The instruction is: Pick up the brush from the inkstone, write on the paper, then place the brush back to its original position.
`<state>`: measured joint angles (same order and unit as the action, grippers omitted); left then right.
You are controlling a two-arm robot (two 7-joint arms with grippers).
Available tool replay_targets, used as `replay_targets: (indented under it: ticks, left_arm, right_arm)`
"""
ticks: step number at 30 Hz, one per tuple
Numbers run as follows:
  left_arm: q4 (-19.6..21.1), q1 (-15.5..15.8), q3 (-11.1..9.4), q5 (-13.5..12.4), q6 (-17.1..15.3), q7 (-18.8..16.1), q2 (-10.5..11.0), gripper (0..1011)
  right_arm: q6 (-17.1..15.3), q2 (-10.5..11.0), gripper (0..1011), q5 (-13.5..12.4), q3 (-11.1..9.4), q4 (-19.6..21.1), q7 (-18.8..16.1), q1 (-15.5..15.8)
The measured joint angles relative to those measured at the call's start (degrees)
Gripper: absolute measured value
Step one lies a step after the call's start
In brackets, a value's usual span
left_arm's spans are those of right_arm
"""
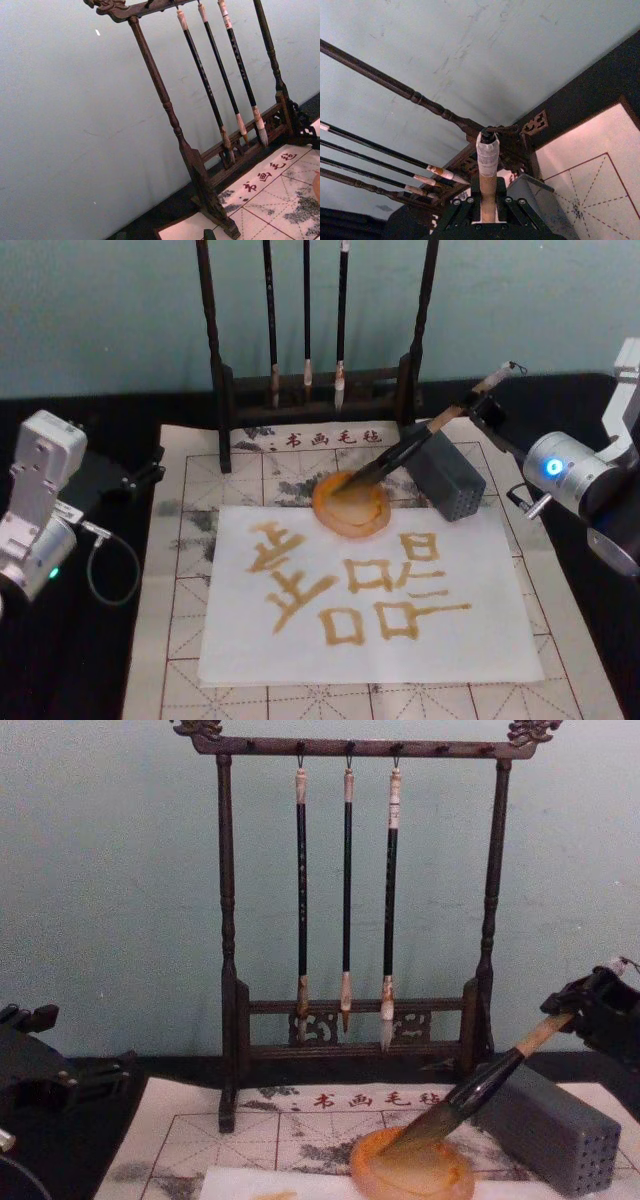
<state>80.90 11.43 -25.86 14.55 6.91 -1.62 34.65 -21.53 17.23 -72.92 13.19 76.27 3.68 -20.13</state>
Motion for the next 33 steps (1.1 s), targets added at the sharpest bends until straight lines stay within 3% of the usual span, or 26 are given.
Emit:
replay_targets:
  ticks: [19, 33]
  left_arm:
    - [0.0, 0.0, 0.0, 0.0, 0.0, 0.0, 0.0, 1001]
    - [0.0, 0.0, 0.0, 0.0, 0.0, 0.0, 0.0, 1001]
  right_arm:
    - [0.75, 1.31, 201, -2.75, 2.28, 0.03, 1.16, 0.33]
    - [1.38, 1.69, 201, -3.1, 2.91, 0.16, 1.59, 0.38]
